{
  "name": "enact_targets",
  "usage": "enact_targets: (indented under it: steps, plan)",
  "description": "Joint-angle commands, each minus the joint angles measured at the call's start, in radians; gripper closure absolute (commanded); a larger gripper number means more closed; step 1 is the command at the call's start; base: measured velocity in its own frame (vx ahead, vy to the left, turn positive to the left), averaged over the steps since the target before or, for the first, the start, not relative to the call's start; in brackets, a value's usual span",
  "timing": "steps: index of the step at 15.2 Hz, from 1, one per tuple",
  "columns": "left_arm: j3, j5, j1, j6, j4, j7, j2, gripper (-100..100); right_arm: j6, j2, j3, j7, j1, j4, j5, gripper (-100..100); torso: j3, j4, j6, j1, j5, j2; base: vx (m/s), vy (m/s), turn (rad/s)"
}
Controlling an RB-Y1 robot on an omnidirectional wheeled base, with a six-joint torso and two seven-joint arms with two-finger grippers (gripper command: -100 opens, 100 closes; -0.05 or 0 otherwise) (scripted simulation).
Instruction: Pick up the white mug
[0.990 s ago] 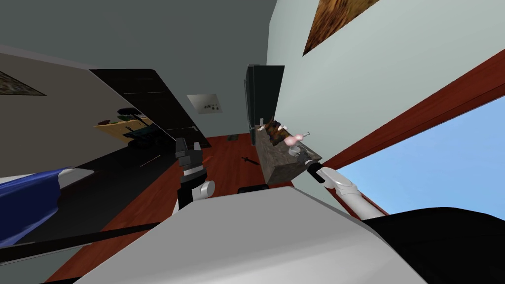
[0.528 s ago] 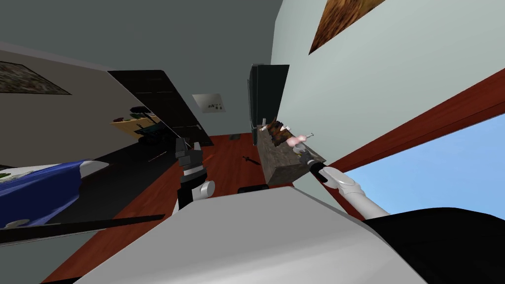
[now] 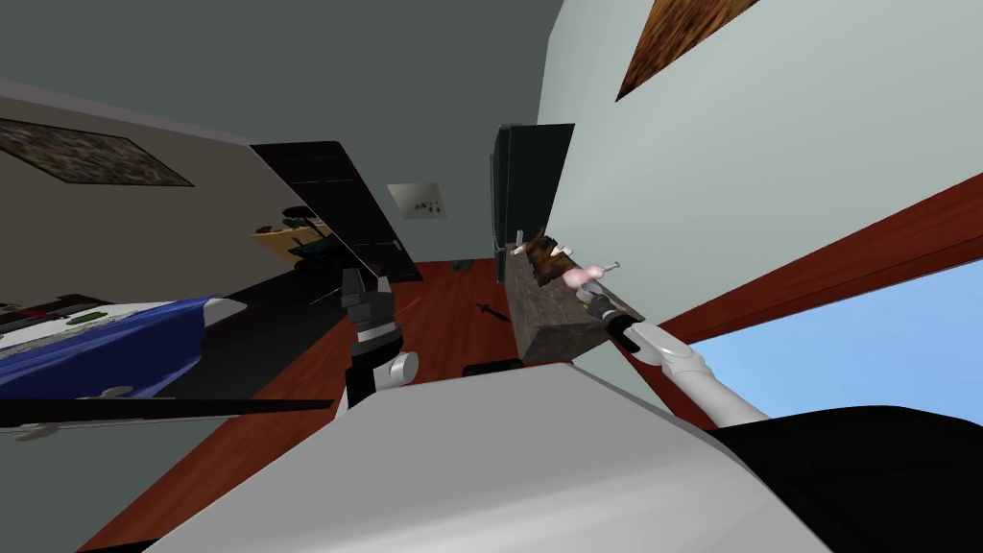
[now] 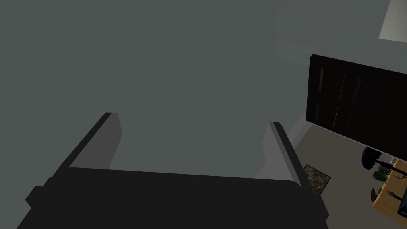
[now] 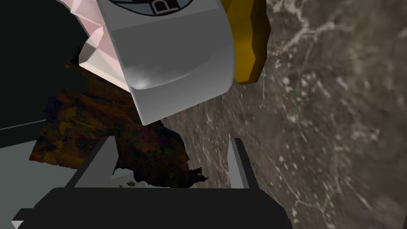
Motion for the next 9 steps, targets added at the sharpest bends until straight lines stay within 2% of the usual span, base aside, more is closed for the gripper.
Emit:
enact_targets:
  steps: [1, 2, 3, 4, 7, 8, 9]
  plan:
    - [0.0, 0.0, 0.0, 0.0, 0.0, 0.0, 0.0, 0, -0.013, 0.004, -0.003, 0.004, 0.013, -0.021, 0.004, 100, 0.0, 0.0, 0.0, 0.0, 0.0, 0.0, 0.015, 0.019, -0.245]
    - [0.0, 0.0, 0.0, 0.0, 0.0, 0.0, 0.0, 0, -0.018, 0.004, -0.003, 0.003, 0.02, -0.034, 0.006, 100, 0.0, 0.0, 0.0, 0.001, 0.0, 0.0, 0.02, 0.035, -0.237]
    - [0.0, 0.0, 0.0, 0.0, 0.0, 0.0, 0.0, 0, -0.013, 0.005, -0.004, 0.005, 0.01, -0.017, 0.005, 100, 0.0, 0.0, 0.0, 0.003, 0.001, -0.001, 0.01, 0.021, -0.099]
    - [0.0, 0.0, 0.0, 0.0, 0.0, 0.0, 0.0, 0, -0.011, -0.016, 0.002, -0.011, 0.0, 0.009, -0.002, -100, 0.0, 0.0, -0.001, 0.003, 0.001, -0.001, -0.019, -0.033, 0.147]
    - [0.0, 0.0, 0.0, 0.0, 0.0, 0.0, 0.0, 0, -0.006, -0.042, 0.009, -0.03, -0.015, 0.042, -0.011, -100, 0.002, 0.001, -0.002, -0.005, -0.001, 0.003, -0.081, -0.097, 0.225]
    - [0.0, 0.0, 0.0, 0.0, 0.0, 0.0, 0.0, 0, -0.007, -0.032, 0.006, -0.023, -0.009, 0.027, -0.008, -100, 0.003, 0.001, -0.002, -0.006, -0.001, 0.004, -0.05, -0.062, 0.067]
    - [0.0, 0.0, 0.0, 0.0, 0.0, 0.0, 0.0, 0, 0.004, -0.036, 0.004, -0.027, -0.021, 0.06, -0.009, -100, 0.002, 0.001, -0.001, -0.005, -0.001, 0.004, -0.021, -0.022, 0.233]
